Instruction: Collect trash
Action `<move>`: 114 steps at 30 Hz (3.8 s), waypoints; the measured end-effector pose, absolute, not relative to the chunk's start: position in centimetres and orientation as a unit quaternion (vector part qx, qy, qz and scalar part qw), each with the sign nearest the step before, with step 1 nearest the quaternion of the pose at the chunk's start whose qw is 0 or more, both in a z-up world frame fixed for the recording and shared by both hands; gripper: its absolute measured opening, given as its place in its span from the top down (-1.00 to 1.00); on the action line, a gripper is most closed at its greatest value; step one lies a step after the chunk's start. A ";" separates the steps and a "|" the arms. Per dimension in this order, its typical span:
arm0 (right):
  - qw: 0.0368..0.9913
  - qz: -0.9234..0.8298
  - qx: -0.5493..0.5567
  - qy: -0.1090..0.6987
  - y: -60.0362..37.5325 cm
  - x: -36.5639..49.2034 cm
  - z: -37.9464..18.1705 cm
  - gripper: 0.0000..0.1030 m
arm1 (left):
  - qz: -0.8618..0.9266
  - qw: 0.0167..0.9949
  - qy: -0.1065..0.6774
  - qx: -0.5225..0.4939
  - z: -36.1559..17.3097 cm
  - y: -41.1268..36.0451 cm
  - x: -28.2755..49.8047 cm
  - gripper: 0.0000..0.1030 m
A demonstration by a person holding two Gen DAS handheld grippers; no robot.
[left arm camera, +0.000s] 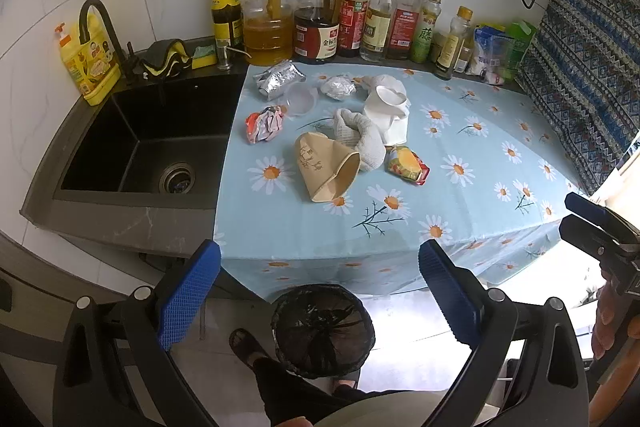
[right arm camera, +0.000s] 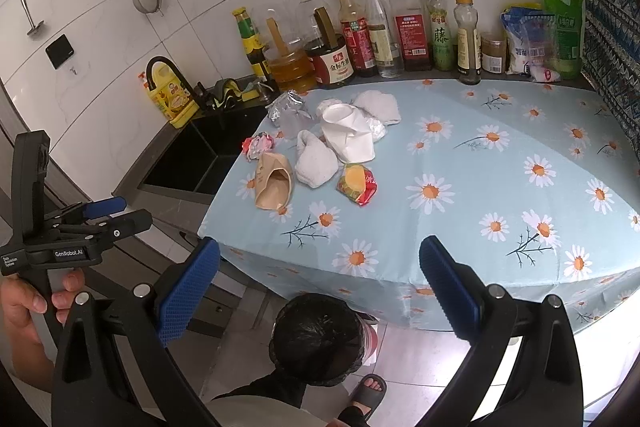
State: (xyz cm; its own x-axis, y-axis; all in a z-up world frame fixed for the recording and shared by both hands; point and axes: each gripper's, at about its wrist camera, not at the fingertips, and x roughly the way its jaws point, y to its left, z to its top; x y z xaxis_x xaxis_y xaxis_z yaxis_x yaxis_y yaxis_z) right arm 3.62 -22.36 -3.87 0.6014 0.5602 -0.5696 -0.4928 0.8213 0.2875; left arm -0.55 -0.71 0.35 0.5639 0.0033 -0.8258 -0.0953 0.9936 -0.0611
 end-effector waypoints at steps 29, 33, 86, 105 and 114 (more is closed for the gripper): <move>0.888 0.283 0.055 0.358 -22.9 5.4 -5.9 -0.93 | 0.041 0.876 0.478 -0.056 -1.0 0.0 0.0 -0.87; 0.882 0.291 0.065 0.366 -23.1 6.7 -7.2 -0.92 | 0.040 0.871 0.486 -0.060 -2.8 0.8 1.0 -0.87; 0.866 0.294 -0.071 0.399 -11.6 22.9 -15.4 -0.29 | -0.062 0.744 0.584 -0.318 -14.9 7.0 20.3 -0.75; 0.876 0.287 -0.074 0.380 -12.0 22.1 -15.7 0.00 | -0.073 0.758 0.579 -0.290 -14.4 5.8 19.9 -0.22; 0.878 0.286 -0.059 0.378 -13.0 20.6 -15.5 0.00 | -0.077 0.767 0.568 -0.287 -13.2 5.6 18.2 -0.22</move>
State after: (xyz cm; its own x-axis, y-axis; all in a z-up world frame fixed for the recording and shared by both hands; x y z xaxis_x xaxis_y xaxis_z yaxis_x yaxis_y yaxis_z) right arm 20.60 -13.00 -15.45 0.5499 0.4583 -0.6983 -0.5472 0.8293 0.1133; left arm 18.20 5.63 -13.22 0.3420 -0.4442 -0.8281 -0.2077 0.8237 -0.5276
